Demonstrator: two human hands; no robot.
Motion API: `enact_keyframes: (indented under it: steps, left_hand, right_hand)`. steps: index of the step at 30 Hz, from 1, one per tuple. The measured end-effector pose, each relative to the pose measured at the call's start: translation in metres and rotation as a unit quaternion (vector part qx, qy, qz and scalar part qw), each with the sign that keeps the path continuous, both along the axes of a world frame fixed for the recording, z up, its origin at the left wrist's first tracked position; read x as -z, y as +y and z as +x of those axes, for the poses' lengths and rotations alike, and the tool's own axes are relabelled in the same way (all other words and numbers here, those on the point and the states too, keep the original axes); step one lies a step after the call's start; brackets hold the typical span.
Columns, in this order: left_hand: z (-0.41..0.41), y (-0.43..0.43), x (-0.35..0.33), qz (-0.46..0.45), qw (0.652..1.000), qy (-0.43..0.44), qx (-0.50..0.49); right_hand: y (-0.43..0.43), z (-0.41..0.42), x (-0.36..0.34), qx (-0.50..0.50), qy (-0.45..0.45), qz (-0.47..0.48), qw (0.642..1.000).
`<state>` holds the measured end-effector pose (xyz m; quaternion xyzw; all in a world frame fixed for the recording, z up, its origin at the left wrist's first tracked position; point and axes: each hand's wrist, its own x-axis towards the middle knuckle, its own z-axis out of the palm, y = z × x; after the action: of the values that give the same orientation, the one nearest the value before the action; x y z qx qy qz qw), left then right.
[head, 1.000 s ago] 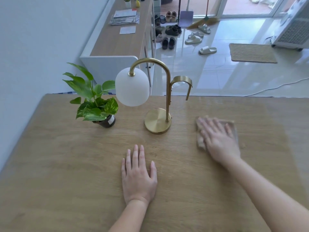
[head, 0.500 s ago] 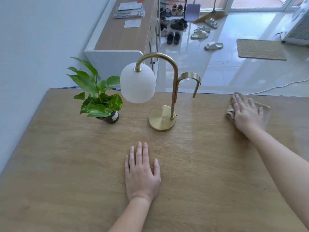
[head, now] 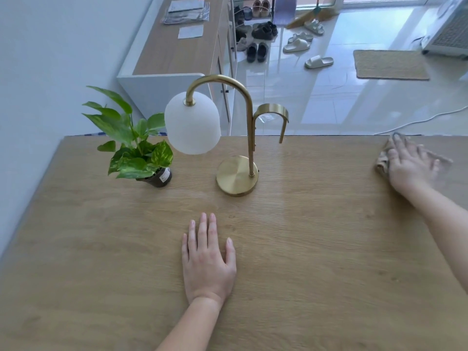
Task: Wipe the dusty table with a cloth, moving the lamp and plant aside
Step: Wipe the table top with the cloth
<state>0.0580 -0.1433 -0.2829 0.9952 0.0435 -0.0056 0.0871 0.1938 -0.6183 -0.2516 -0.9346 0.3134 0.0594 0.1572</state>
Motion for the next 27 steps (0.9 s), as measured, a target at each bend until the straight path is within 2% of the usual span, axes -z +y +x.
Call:
enact_keyframes:
  steps: [3, 6, 9, 11, 13, 16, 19, 23, 27]
  left_hand:
    - [0.000, 0.001, -0.002, -0.001, 1.000, 0.001, -0.001]
    - [0.001, 0.000, 0.000, -0.001, 1.000, -0.004, -0.005]
    - [-0.001, 0.000, -0.002, 0.001, 1.000, 0.001, -0.002]
    - [-0.001, -0.001, -0.002, -0.001, 1.000, -0.003, -0.004]
    - [-0.001, -0.002, -0.002, -0.003, 1.000, -0.005, -0.006]
    - [-0.001, -0.002, -0.002, 0.001, 1.000, -0.002, -0.002]
    - [0.000, -0.002, -0.002, 0.004, 1.000, -0.007, -0.006]
    - [0.001, -0.002, -0.002, 0.008, 1.000, -0.011, -0.007]
    - [-0.002, -0.003, -0.003, 0.012, 1.000, -0.006, -0.006]
  right_hand:
    - [0.035, 0.031, -0.004, 0.009, 0.011, 0.013, 1.000]
    - [0.082, 0.035, -0.011, -0.125, 0.005, 0.021, 0.992]
    - [0.083, -0.018, -0.009, -0.201, -0.002, 0.021, 0.979]
    - [0.048, -0.053, -0.005, -0.177, -0.003, 0.009, 0.984]
    - [0.002, -0.064, -0.004, -0.102, 0.001, -0.001, 0.995]
    - [-0.035, -0.038, -0.003, 0.028, 0.000, -0.006, 1.000]
    - [-0.012, 0.007, -0.005, 0.060, 0.011, -0.007, 0.998]
    - [0.063, 0.040, -0.002, -0.059, 0.019, 0.019, 0.998]
    - [0.145, 0.006, 0.000, -0.165, 0.002, 0.042, 0.985]
